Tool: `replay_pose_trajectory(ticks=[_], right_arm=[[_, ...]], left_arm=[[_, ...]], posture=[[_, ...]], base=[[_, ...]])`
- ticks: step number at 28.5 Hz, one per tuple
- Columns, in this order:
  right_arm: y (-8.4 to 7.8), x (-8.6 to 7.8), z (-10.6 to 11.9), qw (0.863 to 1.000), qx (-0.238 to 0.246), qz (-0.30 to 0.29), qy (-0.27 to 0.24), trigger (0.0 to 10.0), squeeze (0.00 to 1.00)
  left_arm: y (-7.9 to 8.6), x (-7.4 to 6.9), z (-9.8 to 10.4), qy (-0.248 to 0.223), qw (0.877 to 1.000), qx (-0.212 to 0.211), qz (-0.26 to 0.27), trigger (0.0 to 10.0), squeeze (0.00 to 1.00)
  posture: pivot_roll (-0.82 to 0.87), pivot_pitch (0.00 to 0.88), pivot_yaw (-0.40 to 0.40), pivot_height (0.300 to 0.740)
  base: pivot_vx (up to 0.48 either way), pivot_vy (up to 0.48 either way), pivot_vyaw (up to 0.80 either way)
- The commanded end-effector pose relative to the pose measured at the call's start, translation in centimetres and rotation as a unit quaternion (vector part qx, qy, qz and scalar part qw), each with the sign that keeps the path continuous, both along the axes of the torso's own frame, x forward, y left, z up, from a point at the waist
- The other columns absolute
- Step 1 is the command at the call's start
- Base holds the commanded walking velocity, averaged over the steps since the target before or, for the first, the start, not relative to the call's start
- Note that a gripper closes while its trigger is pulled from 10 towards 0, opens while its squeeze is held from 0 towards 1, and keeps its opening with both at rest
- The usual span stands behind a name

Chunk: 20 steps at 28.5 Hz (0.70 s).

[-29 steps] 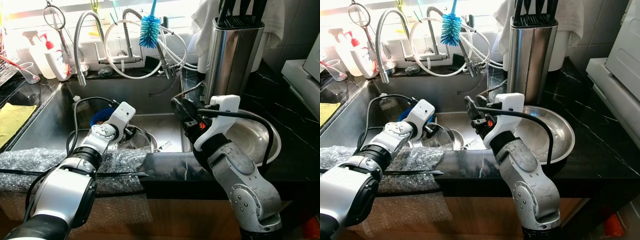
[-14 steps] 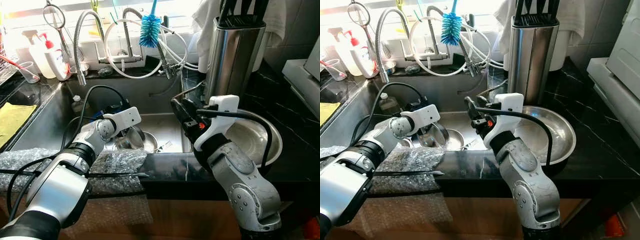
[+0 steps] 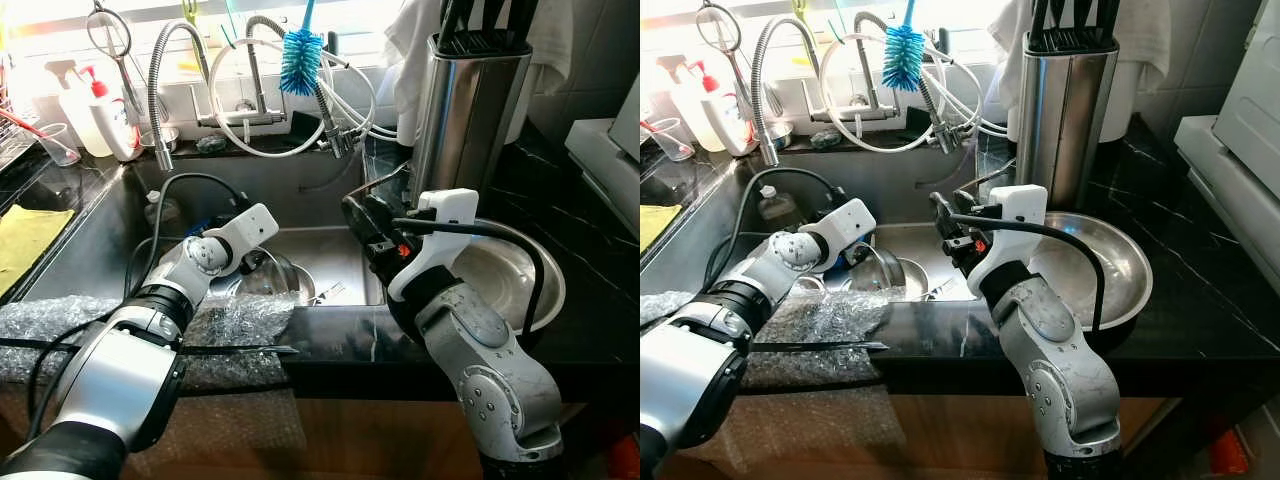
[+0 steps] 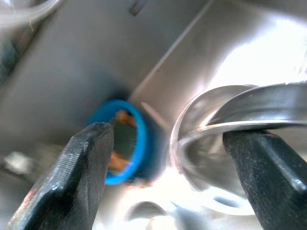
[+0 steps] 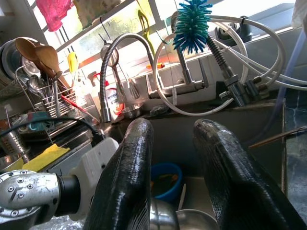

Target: Kitchen organization

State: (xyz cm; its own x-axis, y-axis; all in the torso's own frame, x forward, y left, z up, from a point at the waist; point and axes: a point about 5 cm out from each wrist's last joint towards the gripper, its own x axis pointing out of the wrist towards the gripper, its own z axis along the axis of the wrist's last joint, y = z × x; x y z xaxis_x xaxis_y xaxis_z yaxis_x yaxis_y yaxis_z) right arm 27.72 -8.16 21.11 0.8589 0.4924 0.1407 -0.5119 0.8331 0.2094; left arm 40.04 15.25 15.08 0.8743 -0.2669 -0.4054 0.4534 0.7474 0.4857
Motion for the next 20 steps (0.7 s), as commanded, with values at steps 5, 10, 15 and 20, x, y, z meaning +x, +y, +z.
replay_pose_trajectory(ticks=[5, 10, 15, 20], right_arm=[[0.4, 0.1, 0.2, 1.0, 0.0, 0.01, -0.001, 10.0, 0.0], [0.4, 0.1, 0.2, 1.0, 0.002, 0.01, 0.001, 10.0, 0.0], [0.4, 0.2, 0.2, 1.0, 0.001, 0.009, 0.0, 10.0, 0.0], [0.3, 0.2, 0.3, 1.0, 0.002, 0.005, -0.001, 10.0, 0.0]], left_arm=[[0.7, 0.1, 0.3, 0.037, 0.996, -0.068, 0.04, 10.0, 0.0], [0.3, 0.1, 0.2, 0.06, 0.989, -0.123, 0.054, 10.0, 0.0], [0.3, 0.2, 0.5, 0.051, 0.989, -0.126, 0.061, 10.0, 0.0], [0.6, 0.7, 1.9, -0.009, 0.999, -0.03, 0.032, 10.0, 0.0]], posture=[[-0.17, 0.0, 0.125, 0.74], [-0.18, 0.0, 0.126, 0.74], [-0.18, 0.0, 0.126, 0.74], [-0.17, 0.0, 0.129, 0.74]], base=[[0.0, 0.0, 0.0], [0.0, 0.0, 0.0], [0.0, 0.0, 0.0], [0.0, 0.0, 0.0]])
